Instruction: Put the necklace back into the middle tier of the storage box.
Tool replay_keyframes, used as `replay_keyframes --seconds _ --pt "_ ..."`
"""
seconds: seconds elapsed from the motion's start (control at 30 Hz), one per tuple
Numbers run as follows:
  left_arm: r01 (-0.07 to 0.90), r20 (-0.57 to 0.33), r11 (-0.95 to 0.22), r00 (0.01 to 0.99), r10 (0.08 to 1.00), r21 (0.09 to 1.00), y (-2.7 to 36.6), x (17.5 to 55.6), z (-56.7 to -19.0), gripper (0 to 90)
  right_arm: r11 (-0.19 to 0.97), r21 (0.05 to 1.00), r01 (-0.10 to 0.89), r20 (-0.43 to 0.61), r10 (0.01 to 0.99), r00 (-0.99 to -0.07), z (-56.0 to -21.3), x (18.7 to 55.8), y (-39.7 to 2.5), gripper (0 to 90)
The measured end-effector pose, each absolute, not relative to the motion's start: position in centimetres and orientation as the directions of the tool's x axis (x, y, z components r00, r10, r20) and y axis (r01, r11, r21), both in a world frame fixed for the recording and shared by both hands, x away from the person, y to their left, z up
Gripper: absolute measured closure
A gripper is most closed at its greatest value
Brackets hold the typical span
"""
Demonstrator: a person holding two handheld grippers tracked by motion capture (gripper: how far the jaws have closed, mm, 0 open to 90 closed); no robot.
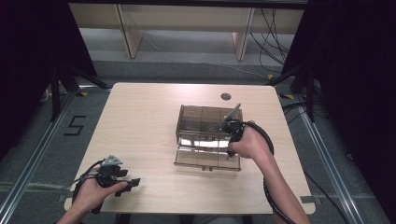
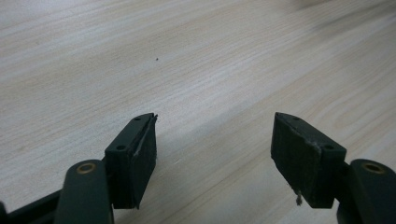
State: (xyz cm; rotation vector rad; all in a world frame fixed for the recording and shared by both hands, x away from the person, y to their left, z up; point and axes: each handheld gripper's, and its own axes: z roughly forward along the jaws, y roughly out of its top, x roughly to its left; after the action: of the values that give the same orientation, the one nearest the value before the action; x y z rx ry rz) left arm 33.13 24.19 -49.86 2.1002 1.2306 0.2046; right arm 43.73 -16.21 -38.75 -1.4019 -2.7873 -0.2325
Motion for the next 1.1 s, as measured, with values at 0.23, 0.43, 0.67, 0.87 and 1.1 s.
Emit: replay_keyframes --seconds 0.23,0.43,0.67,0.87,1.1 --pt "0.713 -0.198 -0.314 0.536 0.821 0.627 24.1 33.1 -49.9 31.0 0.589 0.130 0.798 0.080 0.796 -0.600 -39.4 44.0 -16.4 86.1" --pt "0.711 -0.196 -0.318 0.539 0.819 0.627 24.2 33.1 -49.9 31.0 0.593 0.123 0.796 0.083 0.793 -0.603 -39.8 44.1 -16.3 86.2" --pt "0.708 -0.199 -0.312 0.539 0.818 0.633 24.1 33.2 -50.0 31.0 0.583 0.102 0.806 0.083 0.802 -0.591 -40.9 44.3 -16.2 86.1" --pt "0.708 -0.199 -0.312 0.539 0.819 0.634 24.1 33.2 -50.0 30.9 0.595 0.107 0.797 0.082 0.793 -0.603 -41.5 44.7 -16.5 86.1" --pt "0.709 -0.198 -0.312 0.538 0.820 0.632 24.1 33.2 -50.0 30.9 0.588 0.099 0.803 0.080 0.800 -0.595 -41.7 44.7 -16.4 86.1"
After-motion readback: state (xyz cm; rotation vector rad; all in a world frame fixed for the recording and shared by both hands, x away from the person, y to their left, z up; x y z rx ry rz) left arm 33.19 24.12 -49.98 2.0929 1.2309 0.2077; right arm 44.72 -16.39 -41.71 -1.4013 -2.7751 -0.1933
